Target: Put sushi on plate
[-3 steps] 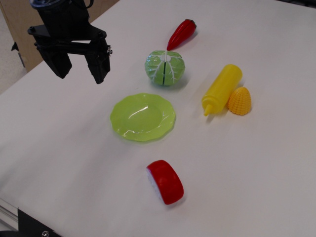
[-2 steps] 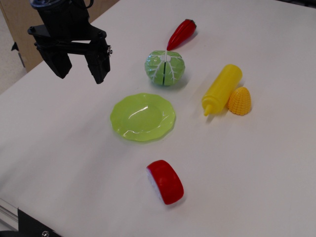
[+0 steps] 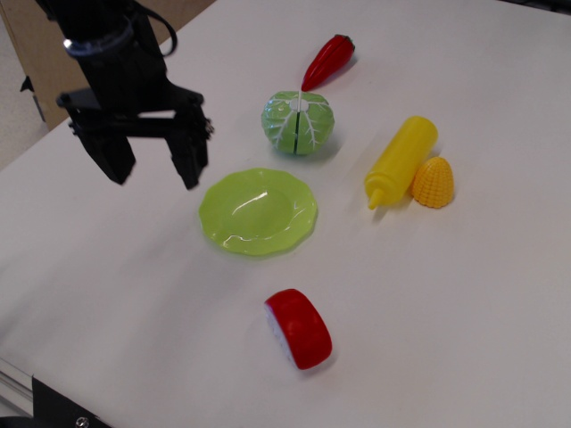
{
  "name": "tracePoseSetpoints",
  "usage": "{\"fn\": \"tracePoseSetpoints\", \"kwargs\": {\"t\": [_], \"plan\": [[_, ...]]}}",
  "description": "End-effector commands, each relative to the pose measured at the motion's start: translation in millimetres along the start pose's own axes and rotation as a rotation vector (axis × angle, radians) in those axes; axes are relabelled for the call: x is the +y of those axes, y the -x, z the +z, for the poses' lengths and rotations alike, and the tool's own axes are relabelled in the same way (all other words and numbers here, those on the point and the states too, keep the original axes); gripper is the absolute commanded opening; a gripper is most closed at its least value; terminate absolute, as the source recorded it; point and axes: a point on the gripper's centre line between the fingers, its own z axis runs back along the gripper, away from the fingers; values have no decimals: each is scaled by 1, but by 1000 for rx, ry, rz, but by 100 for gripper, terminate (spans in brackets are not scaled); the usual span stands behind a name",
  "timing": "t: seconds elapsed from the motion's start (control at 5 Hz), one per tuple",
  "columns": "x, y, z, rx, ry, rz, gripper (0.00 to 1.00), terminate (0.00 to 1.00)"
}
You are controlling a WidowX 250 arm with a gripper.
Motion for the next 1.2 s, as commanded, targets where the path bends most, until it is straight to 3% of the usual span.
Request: {"fn": "tracePoseSetpoints", "kwargs": {"t": [0.0,0.2,0.4,0.8,1.0], "plan": [[-67,31,-20,5,6,77,100,0],[-99,44,-36,83,4,87,100,0],[-105,55,-52,127,-67,155,100,0],[-102,64,-77,126,-95,207,100,0],[-96,59,-74,73,-96,222,0,0]]}}
